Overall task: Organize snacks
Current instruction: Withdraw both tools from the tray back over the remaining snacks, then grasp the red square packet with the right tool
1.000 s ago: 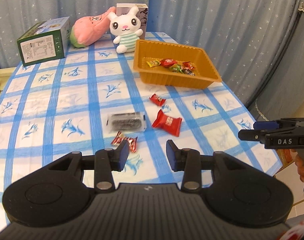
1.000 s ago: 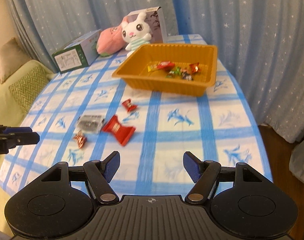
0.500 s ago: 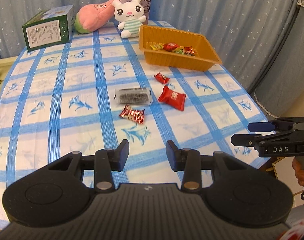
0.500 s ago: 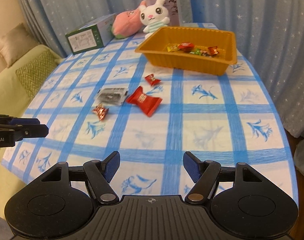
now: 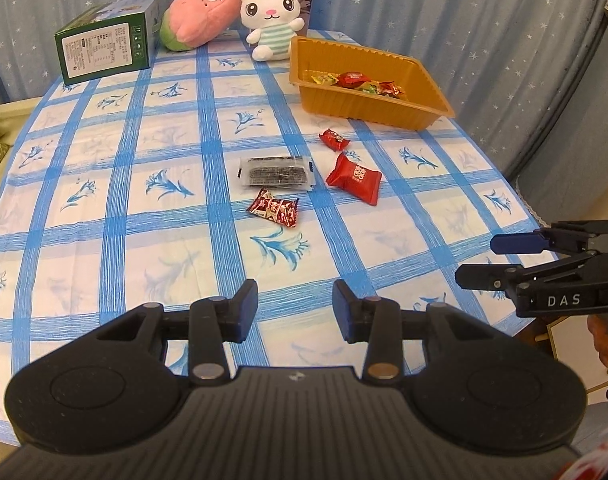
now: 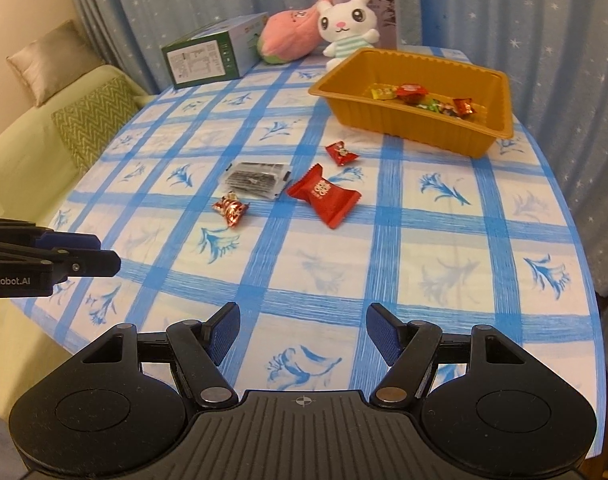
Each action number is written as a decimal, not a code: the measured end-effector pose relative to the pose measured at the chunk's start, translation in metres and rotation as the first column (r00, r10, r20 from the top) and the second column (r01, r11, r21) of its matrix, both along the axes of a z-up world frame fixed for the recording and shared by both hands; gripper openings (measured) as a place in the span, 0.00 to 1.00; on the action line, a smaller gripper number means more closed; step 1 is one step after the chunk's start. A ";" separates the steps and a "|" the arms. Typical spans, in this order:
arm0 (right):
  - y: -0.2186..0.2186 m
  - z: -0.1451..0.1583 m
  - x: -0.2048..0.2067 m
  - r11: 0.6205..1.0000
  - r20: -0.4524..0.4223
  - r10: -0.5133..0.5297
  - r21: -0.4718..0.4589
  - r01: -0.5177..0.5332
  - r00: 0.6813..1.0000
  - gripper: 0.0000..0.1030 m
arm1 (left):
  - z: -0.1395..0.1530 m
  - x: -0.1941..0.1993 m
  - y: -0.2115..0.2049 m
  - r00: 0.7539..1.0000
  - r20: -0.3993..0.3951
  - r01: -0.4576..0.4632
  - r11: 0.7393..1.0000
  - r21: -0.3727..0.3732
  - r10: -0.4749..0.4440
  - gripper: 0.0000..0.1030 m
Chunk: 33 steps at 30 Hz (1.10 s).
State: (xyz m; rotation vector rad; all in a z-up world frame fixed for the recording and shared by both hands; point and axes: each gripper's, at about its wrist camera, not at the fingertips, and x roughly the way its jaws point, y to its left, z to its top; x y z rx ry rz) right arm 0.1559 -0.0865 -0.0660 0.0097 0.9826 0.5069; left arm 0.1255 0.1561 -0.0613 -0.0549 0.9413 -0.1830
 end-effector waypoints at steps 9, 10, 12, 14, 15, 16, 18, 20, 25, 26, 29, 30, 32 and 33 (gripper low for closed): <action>0.002 -0.003 0.018 0.998 0.002 0.061 0.005 -0.061 0.998 0.68 | -0.006 0.011 0.000 0.997 -0.008 -0.070 0.997 0.018 0.070 0.36; 0.002 -0.003 0.021 0.998 0.003 0.069 0.005 -0.069 0.998 0.68 | -0.007 0.012 0.000 0.997 -0.010 -0.079 0.997 0.018 0.079 0.36; 0.002 -0.004 0.027 0.996 0.007 0.087 0.003 -0.087 0.996 0.68 | -0.008 0.015 0.000 0.995 -0.010 -0.101 0.995 0.020 0.101 0.36; 0.002 -0.006 0.034 0.994 0.014 0.112 -0.002 -0.112 0.994 0.68 | -0.009 0.018 0.000 0.992 -0.008 -0.124 0.992 0.018 0.125 0.36; 0.003 -0.007 0.038 0.992 0.020 0.125 -0.006 -0.125 0.992 0.68 | -0.009 0.020 0.001 0.990 -0.008 -0.137 0.990 0.016 0.138 0.36; 0.003 -0.008 0.042 0.990 0.026 0.139 -0.008 -0.139 0.990 0.68 | -0.010 0.022 0.000 0.989 -0.008 -0.150 0.989 0.016 0.150 0.36; 0.004 -0.010 0.050 0.986 0.036 0.167 -0.015 -0.167 0.985 0.68 | -0.011 0.025 0.000 0.984 -0.009 -0.176 0.984 0.018 0.176 0.36; 0.005 -0.014 0.058 0.981 0.043 0.195 -0.018 -0.194 0.980 0.68 | -0.012 0.027 -0.001 0.979 -0.011 -0.202 0.979 0.016 0.202 0.36; 0.006 -0.022 0.081 0.964 0.061 0.265 -0.032 -0.264 0.962 0.67 | -0.017 0.036 -0.001 0.963 -0.020 -0.268 0.963 0.021 0.268 0.36; 0.007 -0.024 0.086 0.959 0.067 0.282 -0.035 -0.280 0.957 0.67 | -0.018 0.037 -0.001 0.959 -0.021 -0.282 0.959 0.023 0.282 0.36; 0.009 -0.031 0.101 0.945 0.082 0.328 -0.047 -0.325 0.941 0.67 | -0.021 0.042 0.000 0.946 -0.028 -0.321 0.947 0.026 0.322 0.36; 0.010 -0.033 0.106 0.940 0.085 0.342 -0.049 -0.339 0.936 0.67 | -0.022 0.044 0.000 0.942 -0.029 -0.333 0.943 0.027 0.333 0.36; 0.013 -0.038 0.117 0.931 0.088 0.365 -0.062 -0.361 0.927 0.67 | -0.025 0.047 0.000 0.933 -0.033 -0.356 0.934 0.032 0.357 0.36; 0.015 -0.040 0.121 0.926 0.094 0.378 -0.064 -0.373 0.921 0.67 | -0.026 0.049 0.000 0.929 -0.035 -0.367 0.929 0.033 0.368 0.36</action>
